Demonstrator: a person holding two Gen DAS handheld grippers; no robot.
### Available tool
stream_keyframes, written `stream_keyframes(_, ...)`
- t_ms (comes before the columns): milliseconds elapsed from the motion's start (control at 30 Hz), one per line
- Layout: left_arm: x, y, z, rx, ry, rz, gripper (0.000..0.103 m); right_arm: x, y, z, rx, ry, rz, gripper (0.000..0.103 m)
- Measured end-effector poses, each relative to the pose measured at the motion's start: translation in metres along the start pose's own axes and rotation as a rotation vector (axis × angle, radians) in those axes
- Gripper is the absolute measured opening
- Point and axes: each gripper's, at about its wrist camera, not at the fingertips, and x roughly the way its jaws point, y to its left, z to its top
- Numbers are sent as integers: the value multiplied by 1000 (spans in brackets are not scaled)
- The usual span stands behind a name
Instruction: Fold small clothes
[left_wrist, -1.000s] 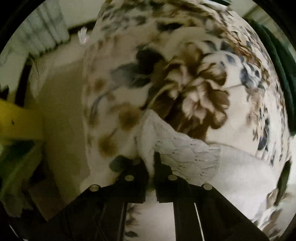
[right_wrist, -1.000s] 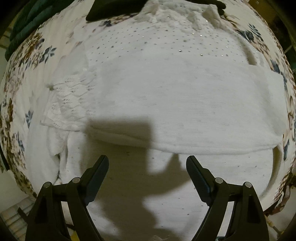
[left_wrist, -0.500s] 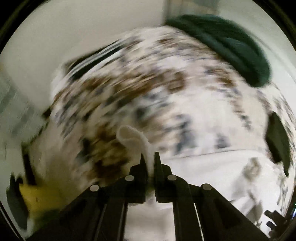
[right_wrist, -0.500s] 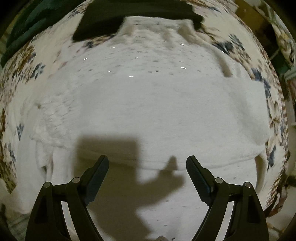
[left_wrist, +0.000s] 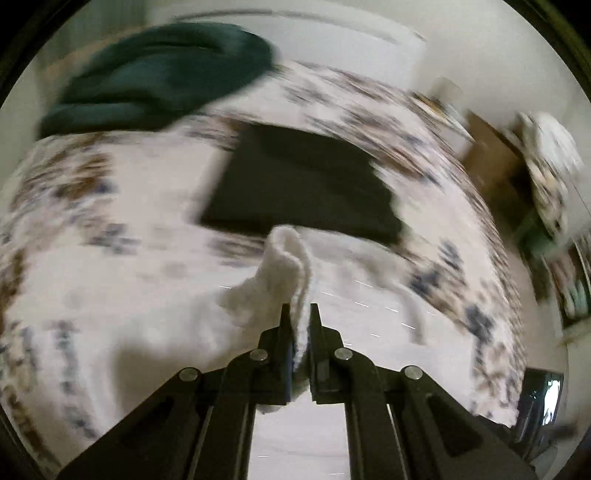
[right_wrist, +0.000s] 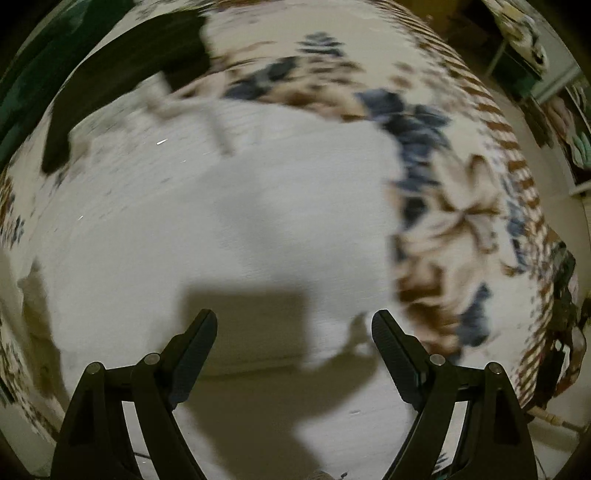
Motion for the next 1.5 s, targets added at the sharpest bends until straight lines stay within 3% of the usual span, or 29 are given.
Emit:
stream_keyframes(133, 30, -73, -21, 73, 85, -74, 4, 1, -47, 12, 69, 7, 0, 87)
stream_keyframes(233, 33, -101, -30, 69, 119, -112, 5, 3, -74, 18, 109, 9, 4, 87)
stream_keyframes(400, 31, -125, -39, 94, 134, -56, 10, 8, -100, 19, 149, 31, 35, 87)
stream_keyframes(467, 27, -116, -40, 83, 105, -31, 20, 3, -111, 18, 174, 31, 74, 87)
stream_keyframes(500, 21, -104, -38, 65, 76, -23, 37, 0, -117, 20, 185, 26, 95, 87)
stream_keyframes(533, 17, -91, -35, 44, 57, -14, 65, -7, -121, 17, 196, 16, 121, 87)
stream_keyframes(600, 4, -59, -31, -8, 20, 22, 94, -23, -122, 18, 215, -12, 188, 87)
stream_keyframes(833, -36, 68, -35, -165, -34, 237, 96, -31, -79, 40, 194, -31, 397, 87)
stream_keyframes(933, -42, 119, -48, -244, -10, 327, 96, -8, -47, 55, 160, 5, 416, 87)
stream_keyframes(1033, -43, 155, -62, -302, 19, 398, 96, 24, -17, 65, 124, 68, 382, 87)
stream_keyframes(1067, -44, 165, -66, -315, 22, 416, 96, 31, -10, 65, 110, 76, 380, 81)
stream_keyframes(1100, -44, 173, -69, -322, 21, 435, 96, 35, -2, 66, 83, 76, 357, 54)
stream_keyframes(1167, -44, 183, -71, -326, 19, 457, 96, 28, 7, 64, 33, 32, 275, 11)
stream_keyframes(1333, -38, 197, -64, -329, 7, 461, 96, -18, -13, 53, 44, -101, 179, 10)
stream_keyframes(1500, -1, 196, -48, -276, 40, 428, 96, -9, -56, 54, 98, -29, 129, 10)
